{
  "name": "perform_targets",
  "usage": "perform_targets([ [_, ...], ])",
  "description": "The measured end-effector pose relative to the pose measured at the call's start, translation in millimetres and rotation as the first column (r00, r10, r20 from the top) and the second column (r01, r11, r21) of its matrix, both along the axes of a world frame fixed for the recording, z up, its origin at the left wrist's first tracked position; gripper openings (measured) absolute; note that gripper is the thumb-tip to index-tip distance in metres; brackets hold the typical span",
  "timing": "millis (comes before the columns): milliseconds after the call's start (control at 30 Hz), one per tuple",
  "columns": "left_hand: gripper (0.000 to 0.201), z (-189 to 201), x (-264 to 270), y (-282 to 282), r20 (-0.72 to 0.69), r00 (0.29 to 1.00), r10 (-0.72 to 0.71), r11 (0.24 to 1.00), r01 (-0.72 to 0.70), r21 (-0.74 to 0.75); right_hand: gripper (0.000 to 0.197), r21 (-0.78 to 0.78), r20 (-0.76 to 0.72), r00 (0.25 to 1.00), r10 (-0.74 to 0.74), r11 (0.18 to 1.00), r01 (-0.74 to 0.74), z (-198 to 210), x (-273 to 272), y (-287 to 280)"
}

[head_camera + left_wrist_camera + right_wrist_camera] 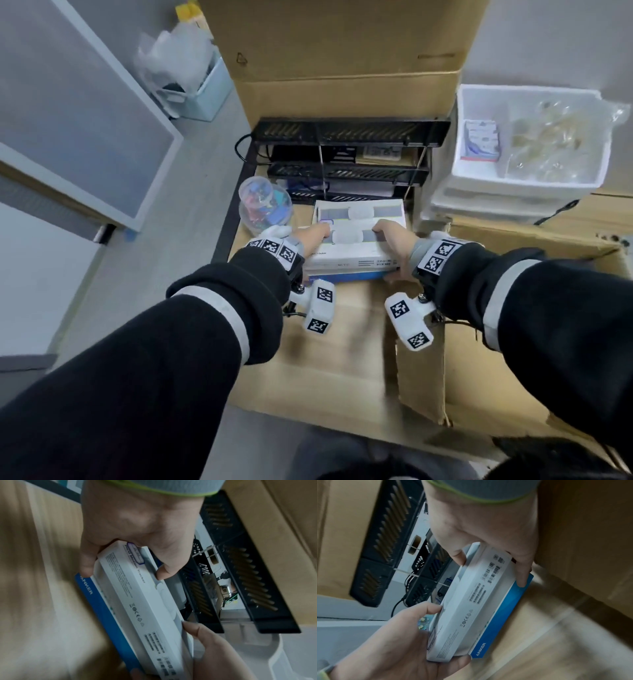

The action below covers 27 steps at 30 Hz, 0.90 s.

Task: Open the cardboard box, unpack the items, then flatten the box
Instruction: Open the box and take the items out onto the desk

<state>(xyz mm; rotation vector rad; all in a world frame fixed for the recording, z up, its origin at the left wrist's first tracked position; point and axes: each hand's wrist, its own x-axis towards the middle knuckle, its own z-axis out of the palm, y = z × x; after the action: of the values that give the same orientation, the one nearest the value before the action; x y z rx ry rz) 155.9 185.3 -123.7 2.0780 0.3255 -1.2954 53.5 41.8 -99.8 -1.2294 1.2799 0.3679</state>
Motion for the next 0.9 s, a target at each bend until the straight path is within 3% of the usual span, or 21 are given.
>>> perform_targets([
  [133,0.074,-24,5,-14,0.148,0.989,-0.002,1.0,0.0,0.017,0.051,-0.017,0.001,0.992,-0.126,0.992,0.126,-20,5,-13],
  [233,0.061,-31,10,-20,0.154,0.988,-0.019,1.0,0.018,0.007,0.037,-0.049,-0.003,0.989,-0.146,0.988,0.146,-23,11,-16],
  [300,0.063,-45,15,-23,0.19,0.981,-0.044,0.999,0.037,0.036,0.024,-0.056,0.009,0.987,-0.161,0.985,0.161,-25,12,-17],
  [433,0.078,-95,26,-27,0.233,0.972,-0.033,0.997,0.016,0.076,0.019,-0.029,0.031,0.979,-0.2,0.979,0.201,-30,10,-12],
  [600,0.08,-163,48,-32,0.256,0.966,-0.034,0.988,-0.006,0.155,0.028,-0.003,0.024,0.98,-0.2,0.98,0.2,-42,16,-19],
  [700,0.087,-125,43,-40,0.254,0.967,-0.032,0.989,-0.007,0.149,0.035,0.01,0.01,0.979,-0.204,0.979,0.204,-41,16,-21],
  [800,0.085,-55,25,-40,0.28,0.958,-0.058,0.994,0.028,0.109,0.048,-0.022,-0.022,0.983,-0.183,0.983,0.182,-36,18,-19],
  [900,0.073,-30,21,-41,0.303,0.949,-0.087,0.995,0.065,0.082,0.042,-0.099,-0.026,0.987,-0.156,0.983,0.153,-19,20,-16],
])
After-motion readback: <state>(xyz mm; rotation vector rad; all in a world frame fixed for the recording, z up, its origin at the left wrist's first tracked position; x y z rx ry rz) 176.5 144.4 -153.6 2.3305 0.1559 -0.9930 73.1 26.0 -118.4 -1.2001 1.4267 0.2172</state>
